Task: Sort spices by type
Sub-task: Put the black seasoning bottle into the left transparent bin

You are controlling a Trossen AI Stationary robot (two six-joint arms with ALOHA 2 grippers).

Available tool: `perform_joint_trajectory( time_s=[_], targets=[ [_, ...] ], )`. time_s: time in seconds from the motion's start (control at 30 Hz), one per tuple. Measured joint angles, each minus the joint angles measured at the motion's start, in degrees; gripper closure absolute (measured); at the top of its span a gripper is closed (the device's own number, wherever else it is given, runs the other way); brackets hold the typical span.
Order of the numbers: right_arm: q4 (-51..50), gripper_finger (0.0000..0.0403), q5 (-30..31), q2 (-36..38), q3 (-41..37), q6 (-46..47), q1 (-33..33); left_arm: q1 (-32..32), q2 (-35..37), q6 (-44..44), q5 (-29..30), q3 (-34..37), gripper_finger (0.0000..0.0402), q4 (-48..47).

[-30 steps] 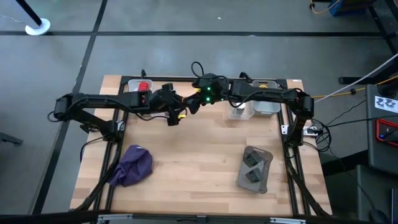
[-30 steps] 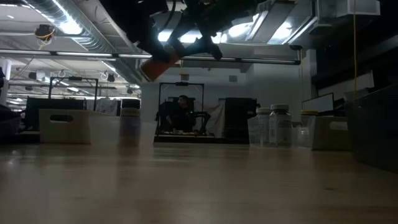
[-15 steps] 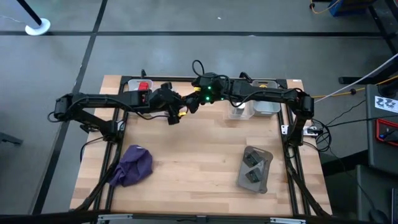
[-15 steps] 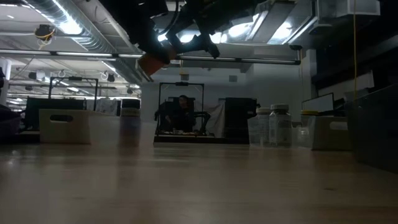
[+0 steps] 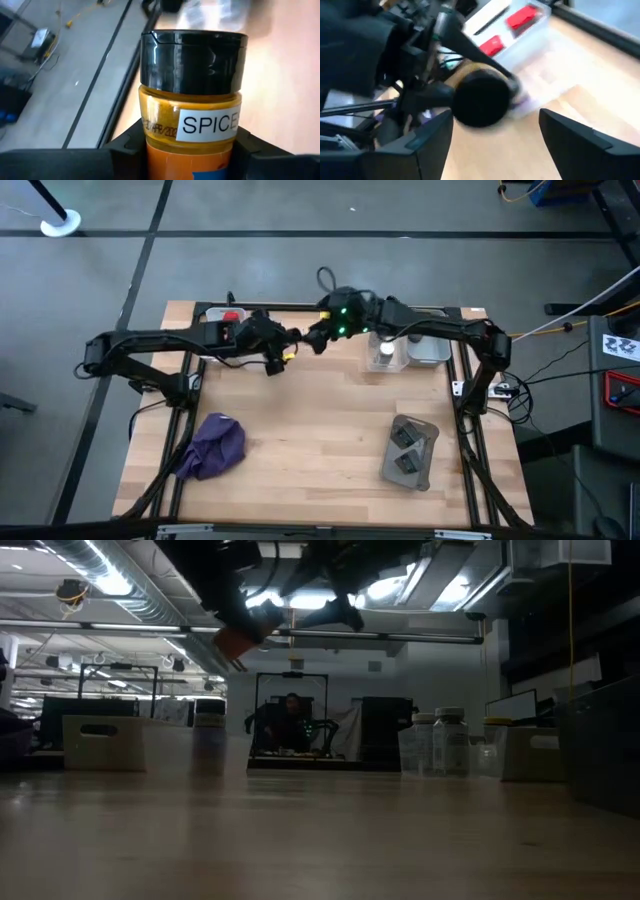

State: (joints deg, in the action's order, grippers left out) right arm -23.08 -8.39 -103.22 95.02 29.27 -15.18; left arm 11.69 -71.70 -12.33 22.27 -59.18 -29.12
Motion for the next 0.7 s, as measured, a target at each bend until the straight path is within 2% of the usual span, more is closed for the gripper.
perform_joint_trajectory(
  time_s=[0.1, 0.33, 0.47, 0.7],
  targets=[
    [-2.31, 0.011, 0.48, 2.55, 0.0, -1.99, -2.14, 2.56, 1.34, 1.14, 0.7, 0.04, 0.0257, -1.62],
    [-6.77, 0.011, 7.78, 8.23, 0.0, -8.4, -3.6, 11.26, 2.08, 4.8, 0.99, 2.47, 0.0257, -0.34],
    [-11.4, 0.011, 10.63, 10.19, 0.0, -11.51, -2.75, 15.92, 2.08, 7.18, 0.93, 7.69, 0.0257, 4.36],
    [-19.21, 0.011, 11.85, 10.92, 0.0, -13.88, -2.29, 21.98, 2.08, 12.45, 0.86, 19.1, 0.0257, 20.65]
  ],
)
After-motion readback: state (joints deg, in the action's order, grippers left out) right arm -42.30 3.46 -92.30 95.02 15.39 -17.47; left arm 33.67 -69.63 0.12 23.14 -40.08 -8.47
